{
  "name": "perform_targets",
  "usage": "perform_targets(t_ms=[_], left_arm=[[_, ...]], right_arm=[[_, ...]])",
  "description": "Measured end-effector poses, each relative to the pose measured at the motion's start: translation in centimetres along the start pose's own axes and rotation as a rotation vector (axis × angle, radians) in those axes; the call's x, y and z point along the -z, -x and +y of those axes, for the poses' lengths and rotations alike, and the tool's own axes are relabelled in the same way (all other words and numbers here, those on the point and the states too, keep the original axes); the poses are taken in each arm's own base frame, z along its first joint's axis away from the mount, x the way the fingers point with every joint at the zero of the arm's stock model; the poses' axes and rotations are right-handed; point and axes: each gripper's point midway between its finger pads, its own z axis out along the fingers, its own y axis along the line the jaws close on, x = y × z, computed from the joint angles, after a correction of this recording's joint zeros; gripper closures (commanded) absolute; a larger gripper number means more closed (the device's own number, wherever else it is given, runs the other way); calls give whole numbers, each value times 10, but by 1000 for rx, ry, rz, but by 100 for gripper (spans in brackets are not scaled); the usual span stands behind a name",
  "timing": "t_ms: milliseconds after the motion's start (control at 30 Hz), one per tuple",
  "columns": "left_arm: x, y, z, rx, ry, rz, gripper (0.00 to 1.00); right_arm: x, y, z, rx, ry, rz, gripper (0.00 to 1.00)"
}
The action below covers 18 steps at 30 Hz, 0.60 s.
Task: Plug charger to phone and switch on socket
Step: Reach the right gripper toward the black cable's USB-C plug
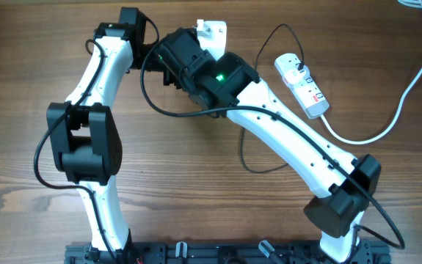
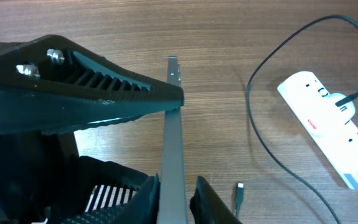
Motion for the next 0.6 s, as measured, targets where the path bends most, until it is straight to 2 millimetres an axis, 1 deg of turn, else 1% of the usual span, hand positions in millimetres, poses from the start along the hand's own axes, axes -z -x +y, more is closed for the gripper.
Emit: perform_targets(t_ms=[67,167,300,333,367,533,600], left_arm=[[0,0,0,0,0,0,32],[0,0,0,0,0,0,31],[0,0,0,2,0,0,21],[0,0,0,3,0,0,18],[0,1,-1,-9,-2,0,12],[0,1,-4,-44,-9,4,11],[0,1,-5,-44,-9,4,17]], right_arm=[[0,-1,1,-1,6,3,95],[0,0,2,-10,12,5,95],[0,-1,3,-14,14,6,95],[0,-1,3,-23,14,7,95],[0,-1,2,-40,13,7,96],[0,1,-1,-165,-10,-9,95],[1,5,-6,-262,-29,-35,95]])
